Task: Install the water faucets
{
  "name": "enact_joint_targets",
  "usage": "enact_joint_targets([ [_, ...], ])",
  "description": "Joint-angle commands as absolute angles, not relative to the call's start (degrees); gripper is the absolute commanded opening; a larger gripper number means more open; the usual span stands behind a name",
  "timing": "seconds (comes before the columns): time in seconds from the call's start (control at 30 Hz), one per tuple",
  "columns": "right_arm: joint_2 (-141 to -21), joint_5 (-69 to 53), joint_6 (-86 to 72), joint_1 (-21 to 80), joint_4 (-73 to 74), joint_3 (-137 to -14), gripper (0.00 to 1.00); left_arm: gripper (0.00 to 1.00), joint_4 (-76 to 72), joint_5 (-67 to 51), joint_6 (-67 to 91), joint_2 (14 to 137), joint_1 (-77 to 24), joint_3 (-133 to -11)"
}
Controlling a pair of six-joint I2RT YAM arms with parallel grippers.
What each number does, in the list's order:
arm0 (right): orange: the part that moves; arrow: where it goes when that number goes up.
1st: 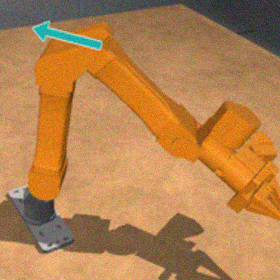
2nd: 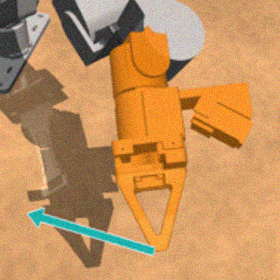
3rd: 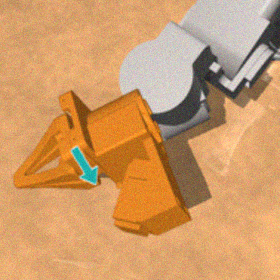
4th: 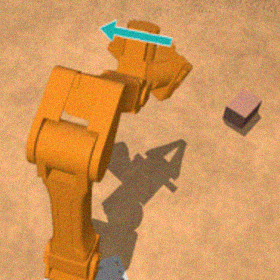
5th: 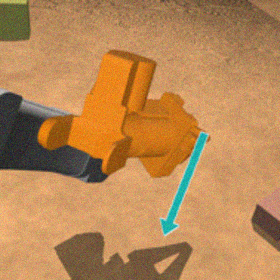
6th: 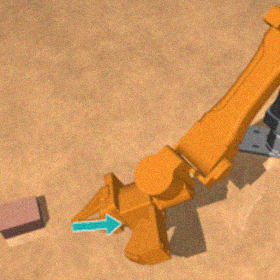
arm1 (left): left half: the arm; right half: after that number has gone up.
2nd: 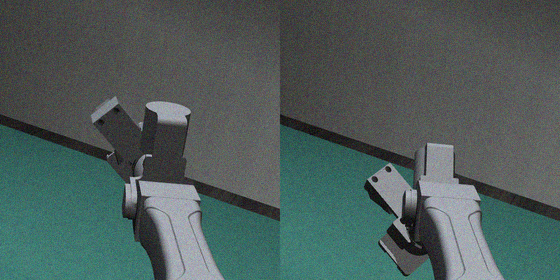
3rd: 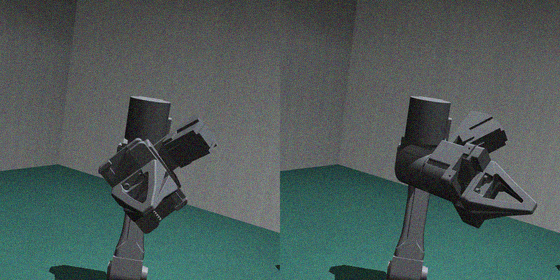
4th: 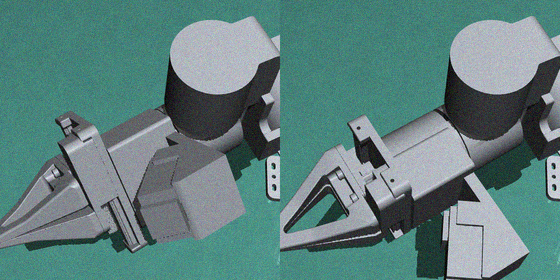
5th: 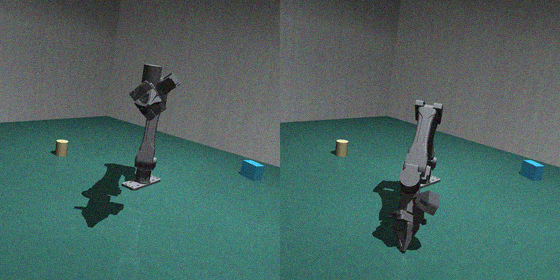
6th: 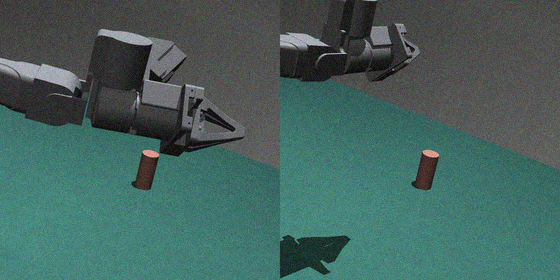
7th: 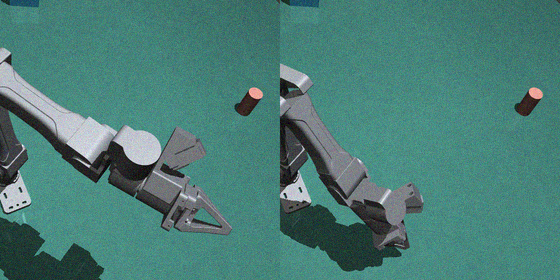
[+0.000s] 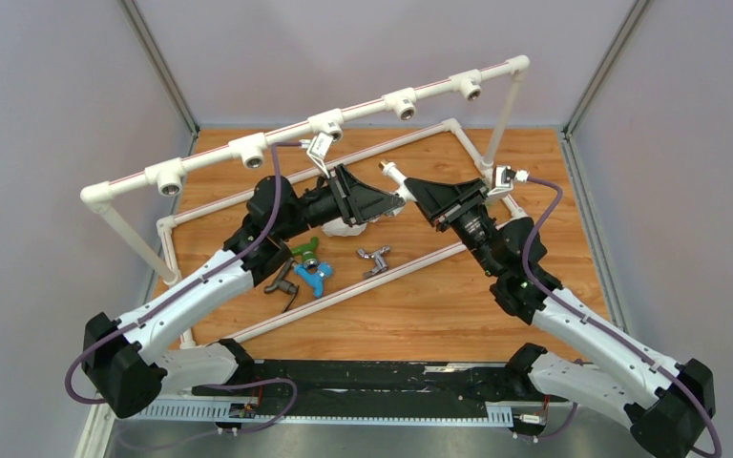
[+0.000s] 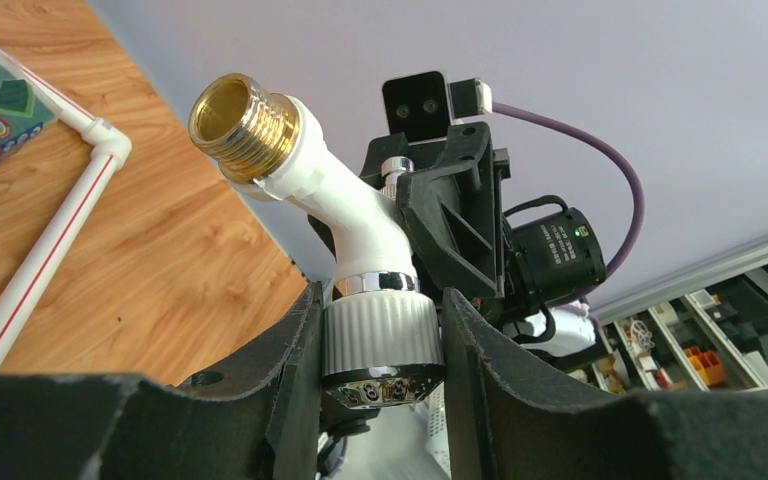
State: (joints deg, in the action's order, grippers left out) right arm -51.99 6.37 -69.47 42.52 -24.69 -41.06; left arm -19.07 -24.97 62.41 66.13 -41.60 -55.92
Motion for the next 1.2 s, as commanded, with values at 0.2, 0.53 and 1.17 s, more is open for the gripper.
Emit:
enact_joint_targets([
  [0.2,-48.26,5.27,-62.6,37.36,-27.07,-39.73,0.0,0.46,-3.37,-20.32,42.92,64.25,-41.84,-65.99],
  [0.53,-43.59,8.44,-26.48,28.66,-22.51,-43.58,0.0,0.87,37.33,-3.53,5.22,72.58,-39.47,-101.38],
  [1.17,-56.34,-31.47,-11.17,-3.16,-22.15,-53.61,0.0,0.81,51.51,-0.62,-28.82,100.9,-35.33,-129.9],
])
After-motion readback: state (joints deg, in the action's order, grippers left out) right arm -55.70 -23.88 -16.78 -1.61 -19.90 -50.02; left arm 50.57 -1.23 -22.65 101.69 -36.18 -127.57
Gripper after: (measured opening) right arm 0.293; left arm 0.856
